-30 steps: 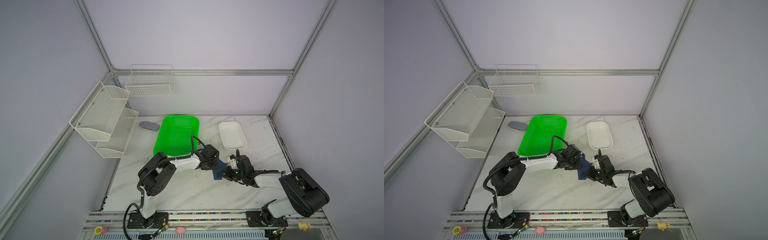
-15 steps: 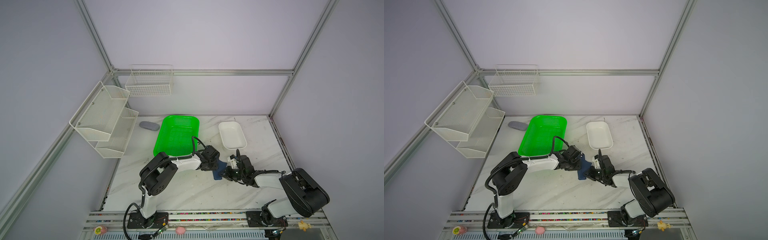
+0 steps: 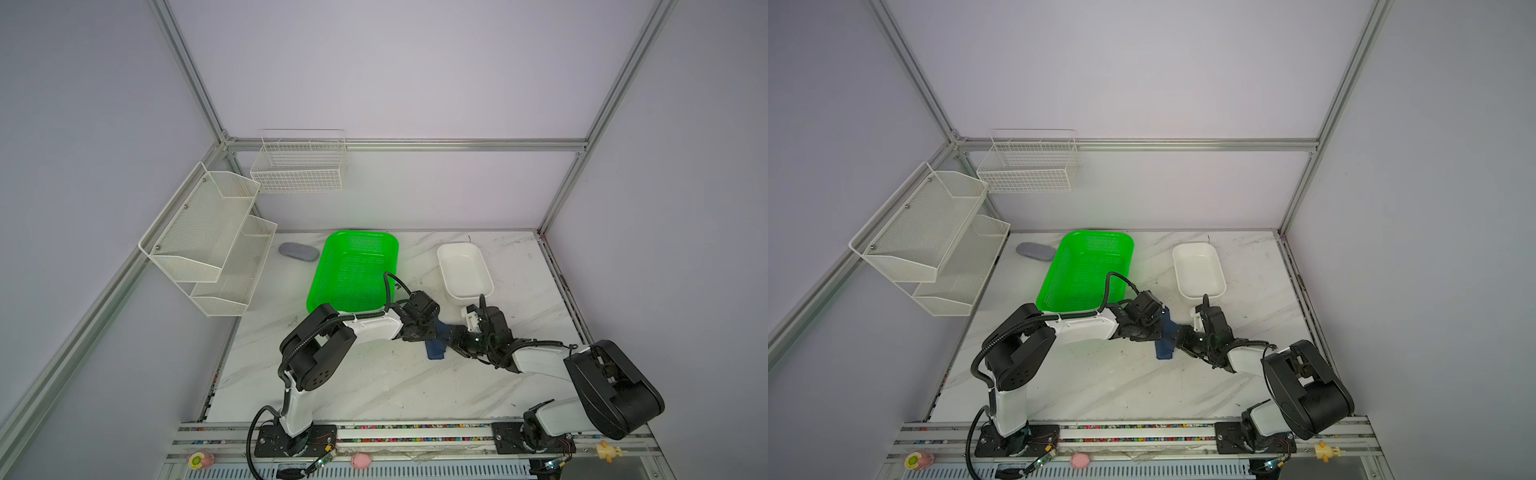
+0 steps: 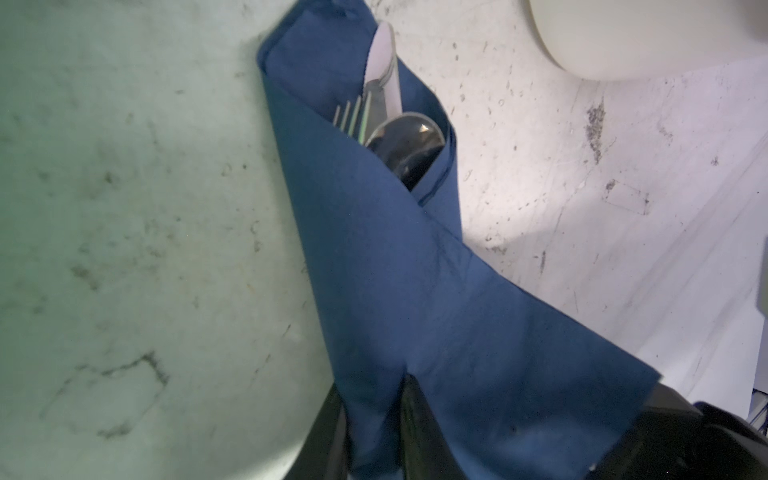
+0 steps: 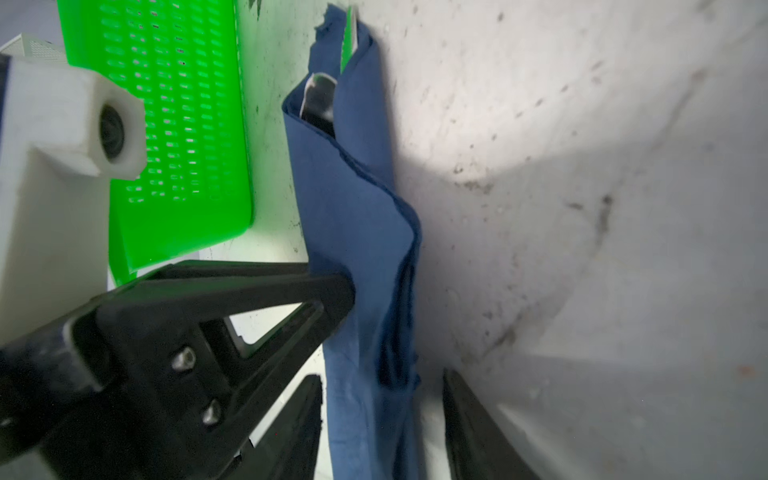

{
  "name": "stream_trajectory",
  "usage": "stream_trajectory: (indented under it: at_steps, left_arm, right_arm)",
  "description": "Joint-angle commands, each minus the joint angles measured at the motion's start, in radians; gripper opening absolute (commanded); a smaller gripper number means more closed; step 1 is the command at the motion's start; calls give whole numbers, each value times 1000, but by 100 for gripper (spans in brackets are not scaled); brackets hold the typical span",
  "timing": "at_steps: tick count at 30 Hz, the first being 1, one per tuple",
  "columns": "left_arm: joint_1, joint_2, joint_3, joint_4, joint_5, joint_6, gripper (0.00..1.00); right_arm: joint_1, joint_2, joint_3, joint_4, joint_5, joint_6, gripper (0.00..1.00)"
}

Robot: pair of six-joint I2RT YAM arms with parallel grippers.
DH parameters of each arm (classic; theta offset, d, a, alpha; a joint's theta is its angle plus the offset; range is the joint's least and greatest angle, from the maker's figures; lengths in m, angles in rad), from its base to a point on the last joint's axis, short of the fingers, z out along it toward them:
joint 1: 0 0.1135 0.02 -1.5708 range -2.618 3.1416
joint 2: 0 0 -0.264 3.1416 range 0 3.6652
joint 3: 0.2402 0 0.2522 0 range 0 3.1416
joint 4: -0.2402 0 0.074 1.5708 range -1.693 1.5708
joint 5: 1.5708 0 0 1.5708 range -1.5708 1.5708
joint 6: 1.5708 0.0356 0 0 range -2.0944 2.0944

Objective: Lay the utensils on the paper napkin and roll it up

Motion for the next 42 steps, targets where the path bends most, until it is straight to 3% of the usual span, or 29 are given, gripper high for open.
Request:
stream_trajectory:
  at_steps: [1, 6, 23, 28, 33, 37, 42]
  left_arm:
    - [-8, 41, 11, -45, -3, 27, 22]
    - [-8, 45, 19, -43, 3, 27, 22]
    - [-9, 29, 22, -43, 1, 25, 22]
    - [-12, -38, -16, -17, -51, 12, 23]
    - [-13, -150, -68, -2, -100, -2, 30]
    - [-12, -262, -129, 14, -143, -10, 42]
    - [-12, -421, -218, 57, -203, -4, 50]
  right_arm:
    - [-5, 62, 7, -8, 24, 14, 51]
    - [-5, 130, 25, 51, -14, 3, 49]
    - [-5, 270, 18, 180, -54, -11, 24]
    - [-4, 277, 15, 213, -72, -5, 15]
    - [-4, 232, 6, 225, -78, -9, 10]
    - [-4, 178, 2, 209, -70, -23, 9]
    - [-5, 94, -12, 196, -62, -49, 9]
